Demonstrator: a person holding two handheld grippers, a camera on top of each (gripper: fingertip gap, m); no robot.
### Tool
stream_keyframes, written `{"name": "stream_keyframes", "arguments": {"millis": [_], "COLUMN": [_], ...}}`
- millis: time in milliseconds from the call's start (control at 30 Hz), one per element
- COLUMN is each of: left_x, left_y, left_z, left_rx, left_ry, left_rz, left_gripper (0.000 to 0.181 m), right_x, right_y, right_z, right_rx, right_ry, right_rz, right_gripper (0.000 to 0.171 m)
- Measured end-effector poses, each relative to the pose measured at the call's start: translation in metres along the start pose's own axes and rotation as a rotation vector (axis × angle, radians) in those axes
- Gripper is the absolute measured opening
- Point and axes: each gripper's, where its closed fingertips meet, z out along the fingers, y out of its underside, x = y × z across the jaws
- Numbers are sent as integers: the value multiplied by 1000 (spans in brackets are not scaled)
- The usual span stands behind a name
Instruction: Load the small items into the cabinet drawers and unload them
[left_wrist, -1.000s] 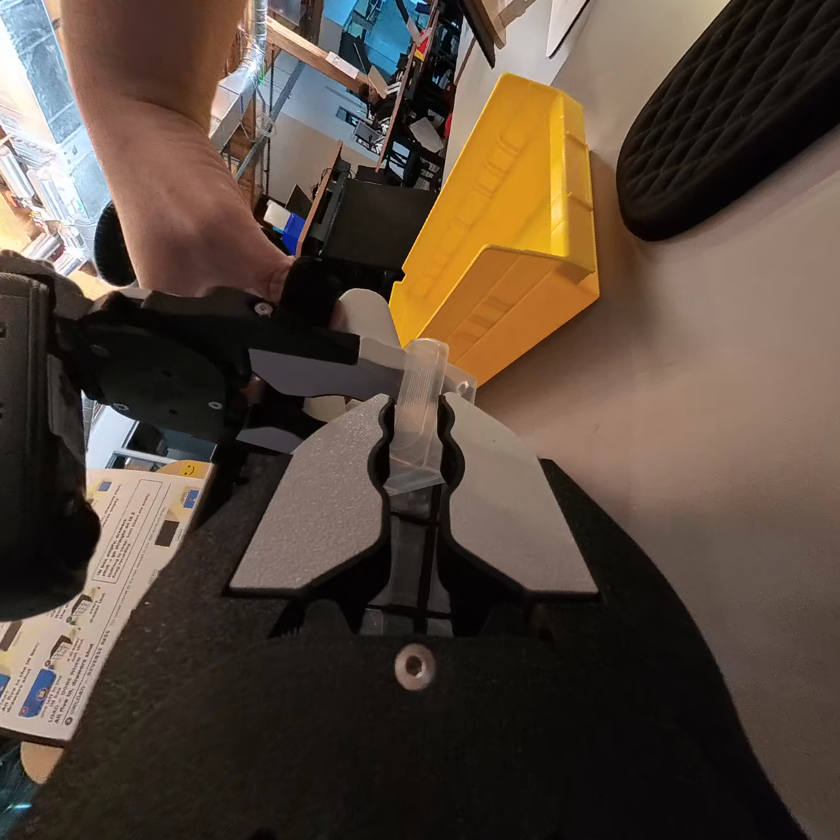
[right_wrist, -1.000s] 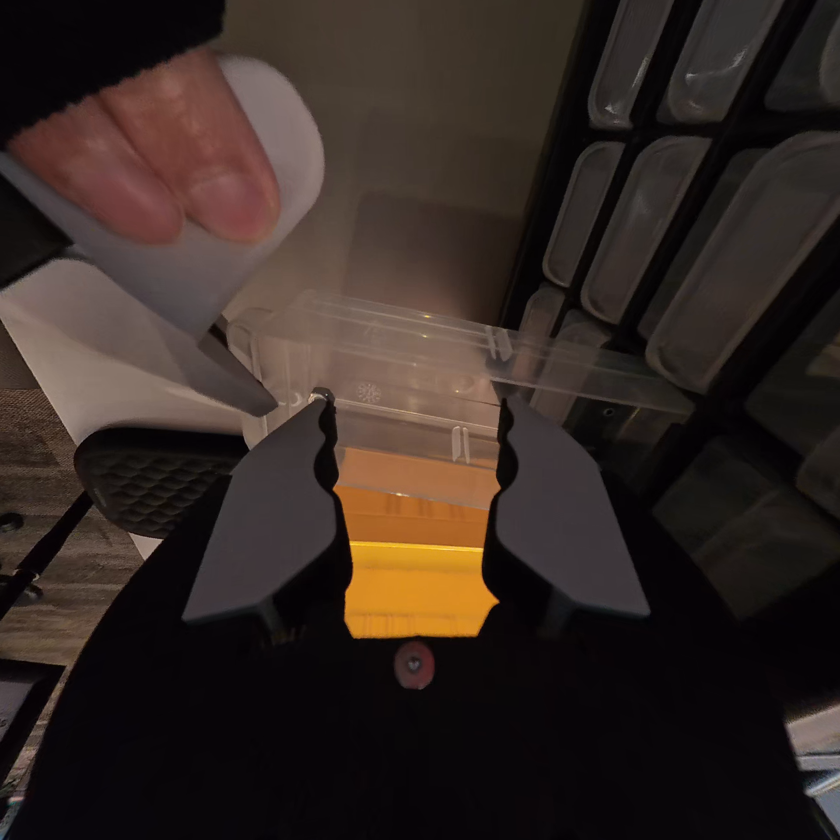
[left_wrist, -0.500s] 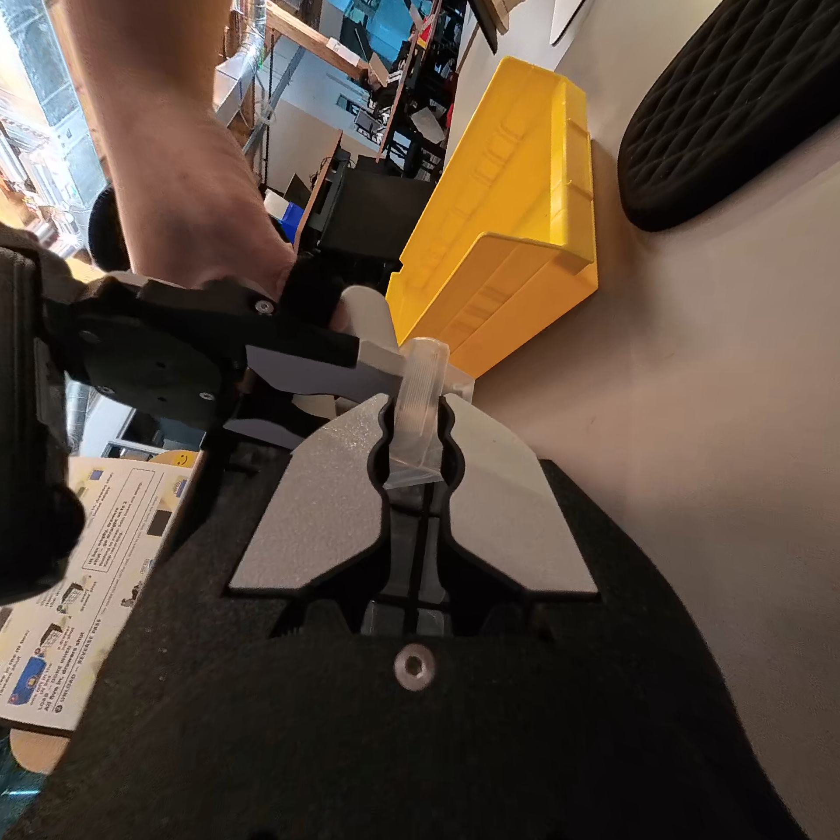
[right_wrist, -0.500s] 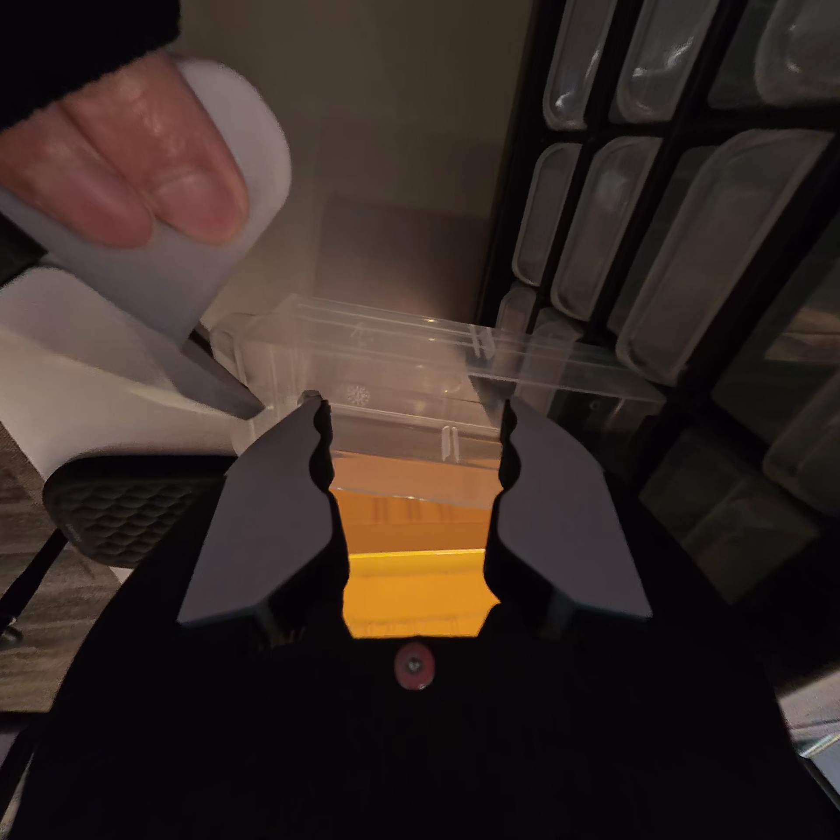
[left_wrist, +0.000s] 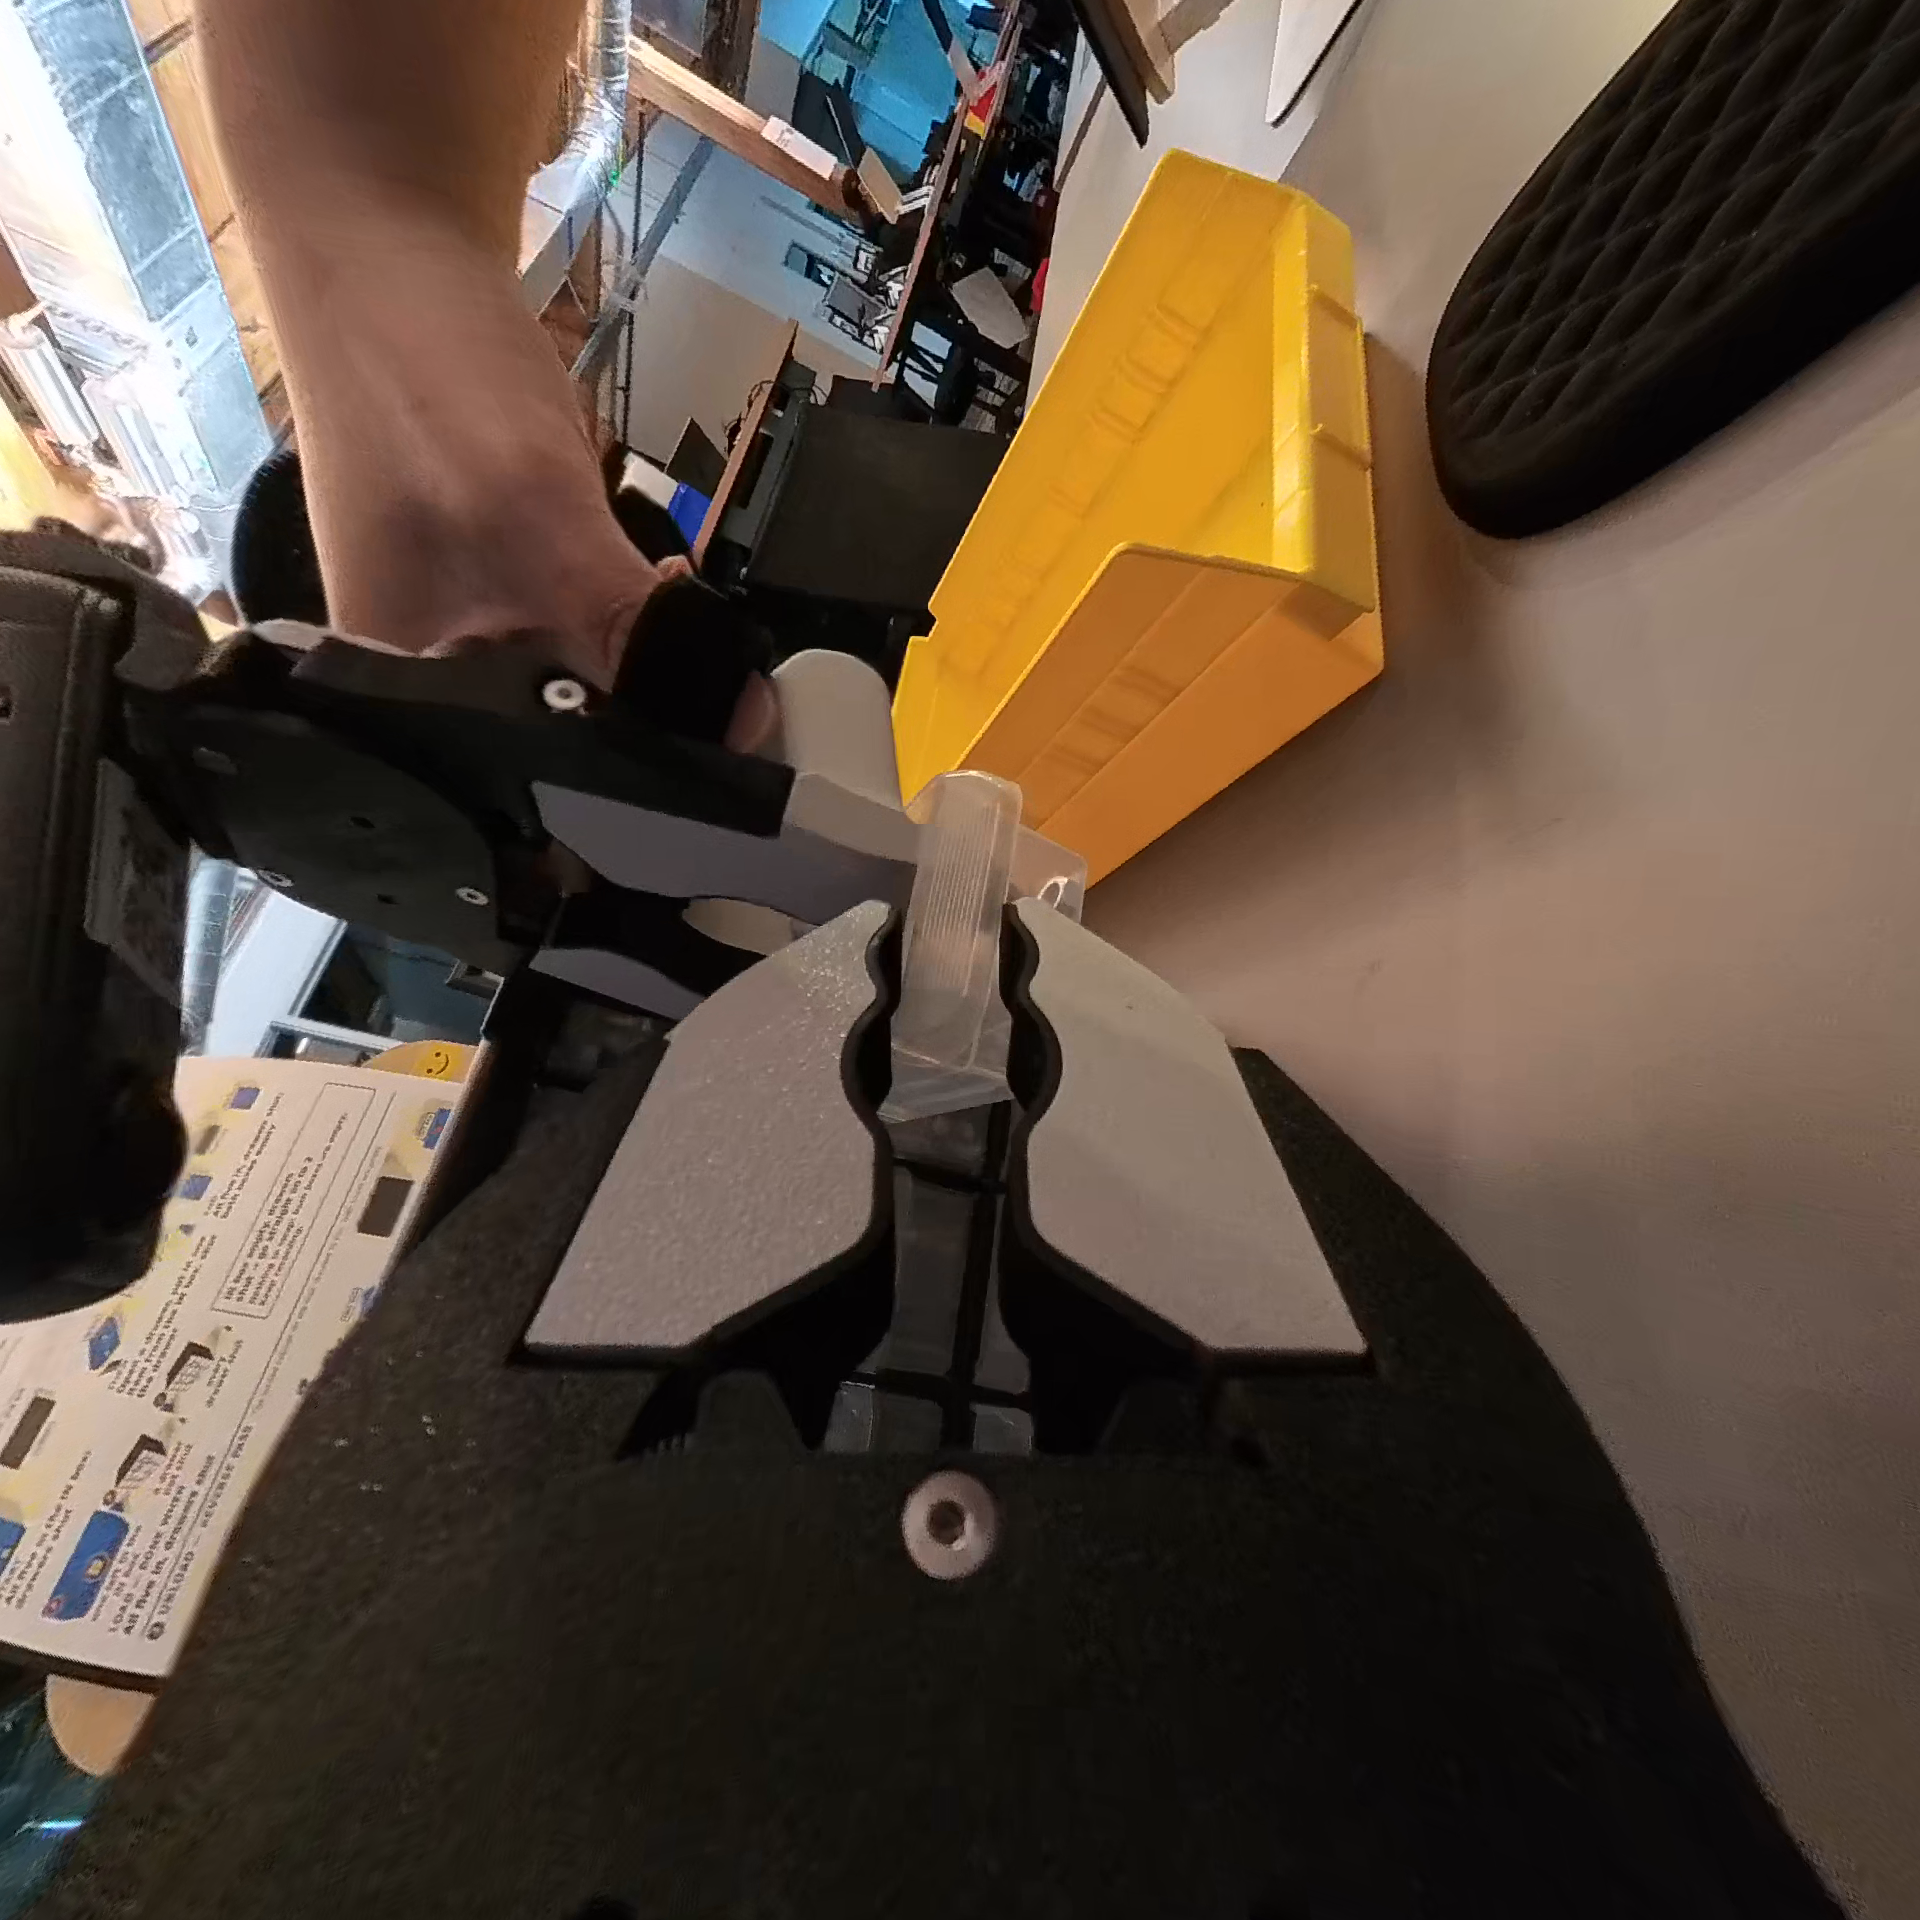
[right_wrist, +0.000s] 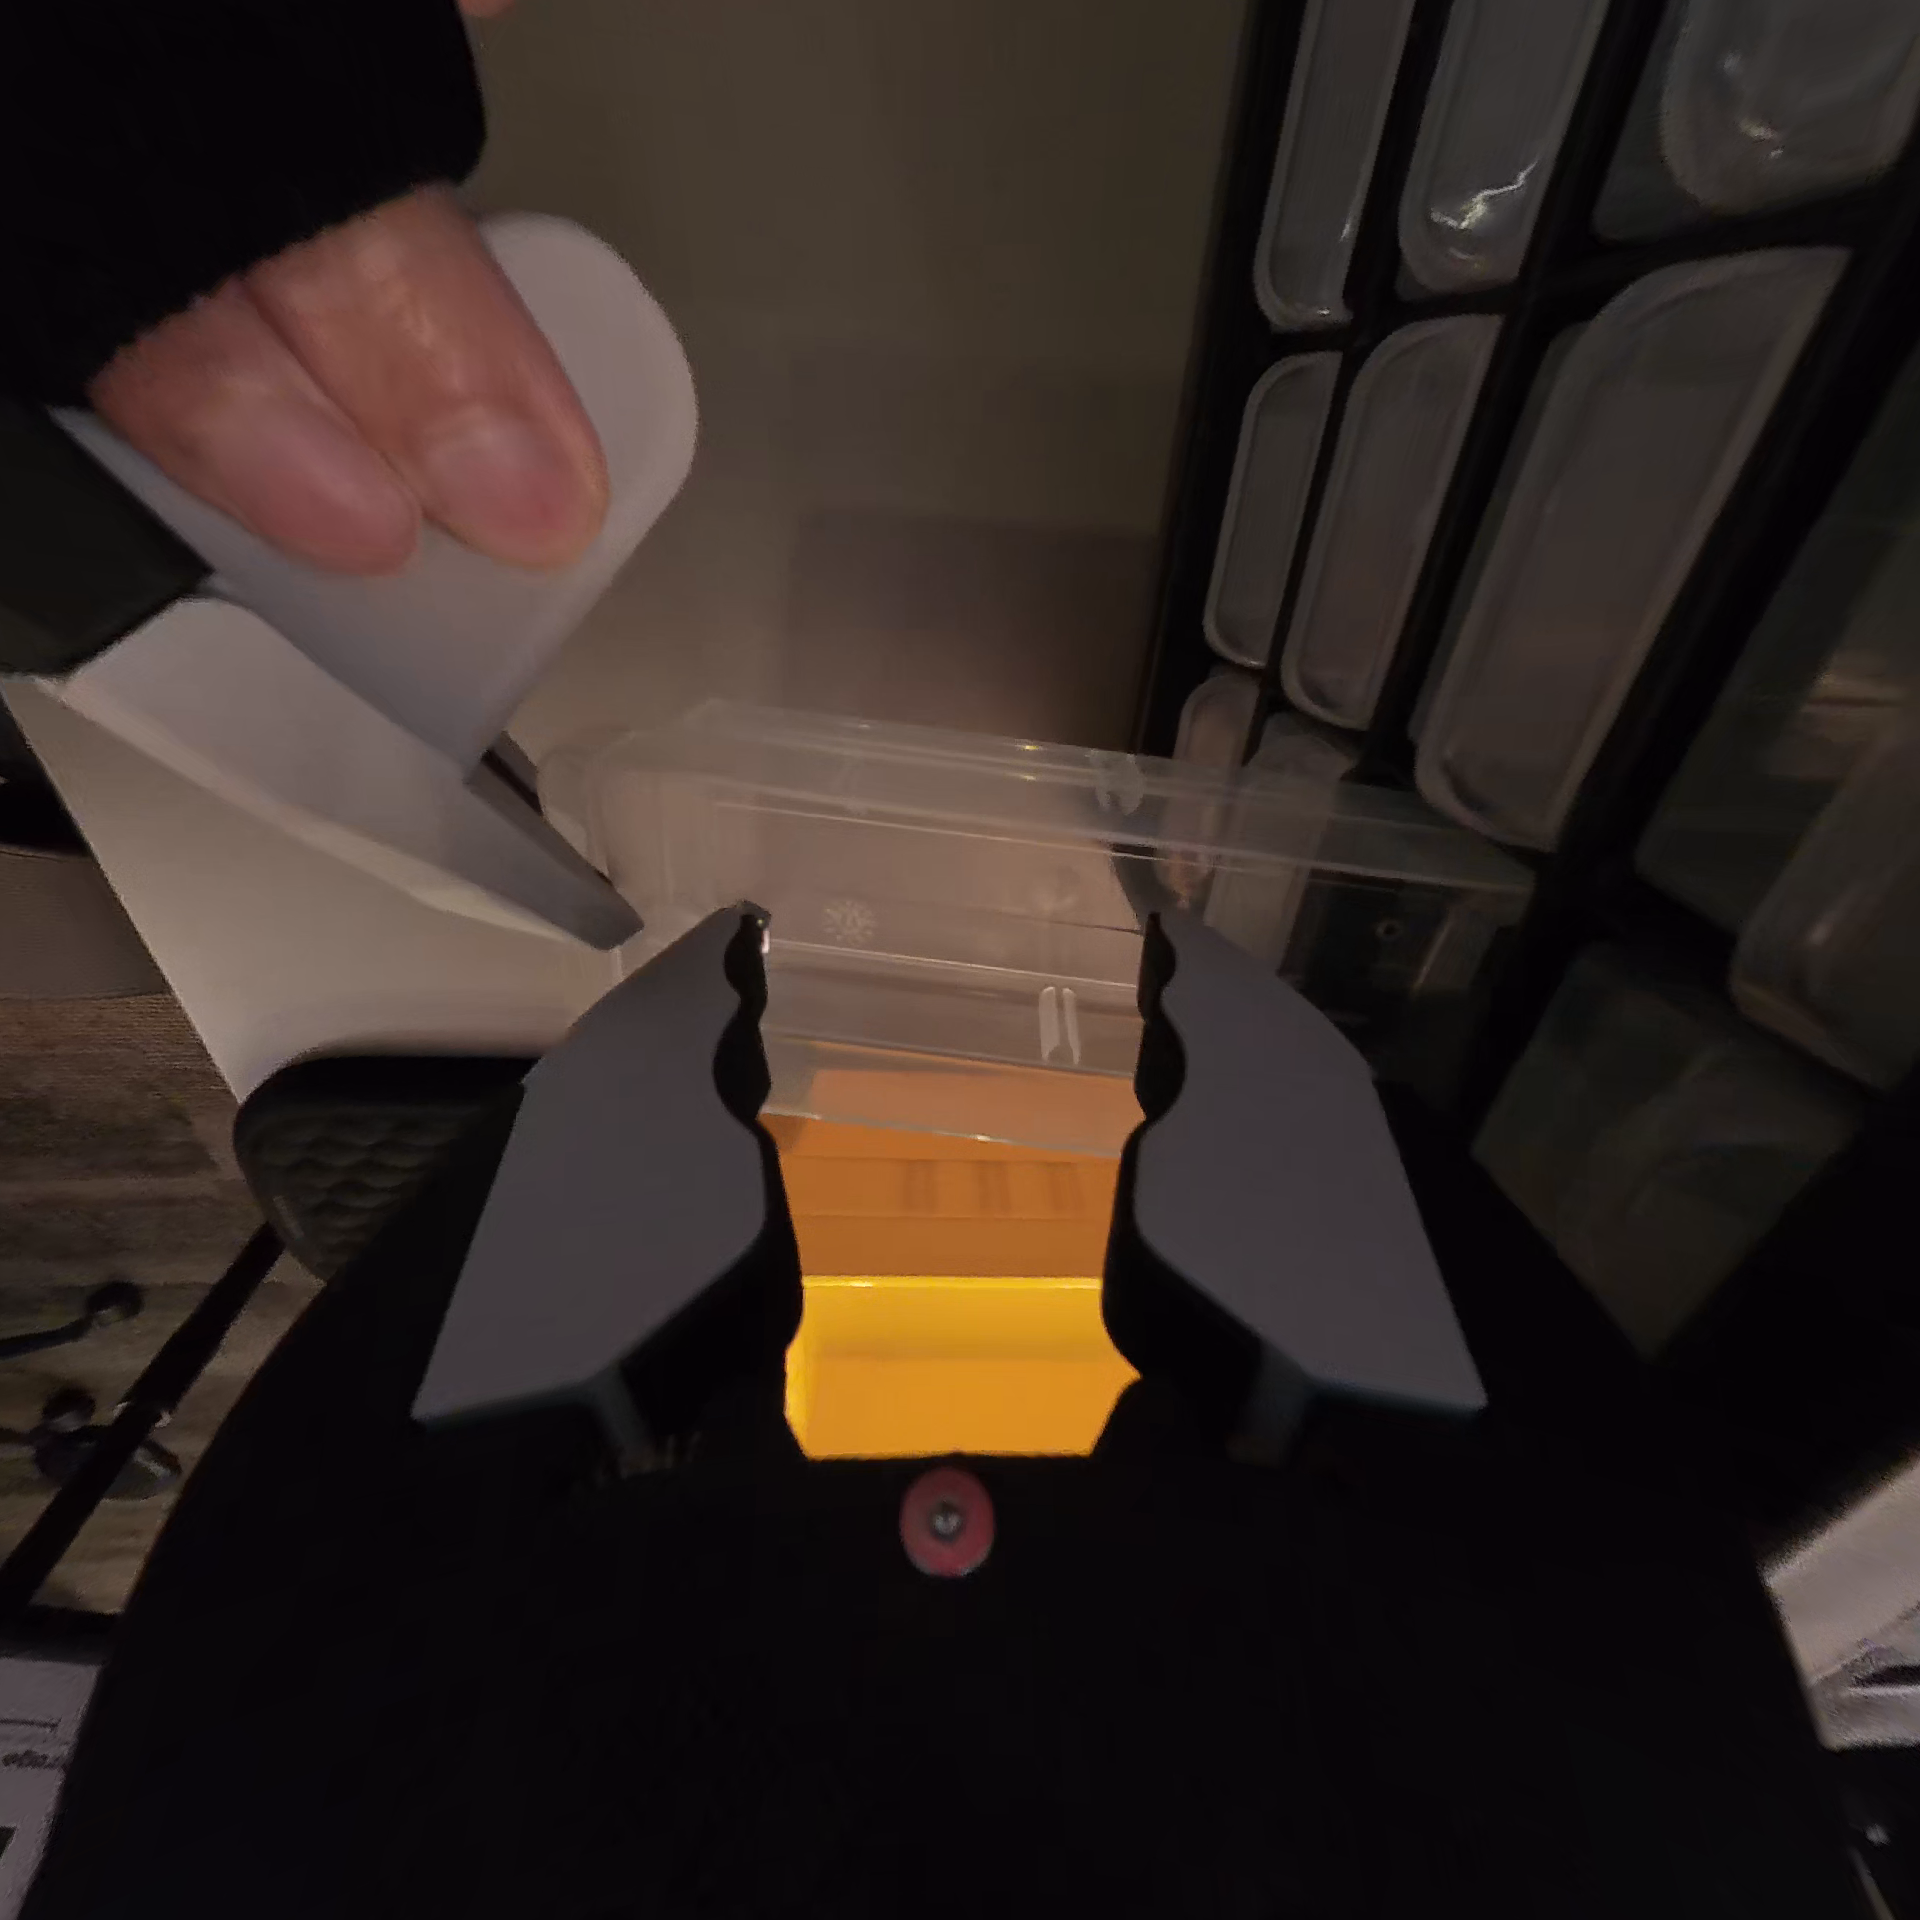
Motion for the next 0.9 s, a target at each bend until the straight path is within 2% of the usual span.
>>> {"name": "stream_keyframes", "arguments": {"millis": [367, 900], "left_x": [-1, -2], "left_y": [-3, 1], "left_z": [2, 3], "left_rx": [9, 3], "left_ry": [-11, -22], "left_rz": [15, 0], "left_gripper": [17, 17], "right_x": [0, 2], "right_y": [4, 5], "right_z": [2, 2], "right_rx": [-60, -53], "right_ry": [17, 27], "right_rz": [-31, -70], "right_gripper": [70, 64]}}
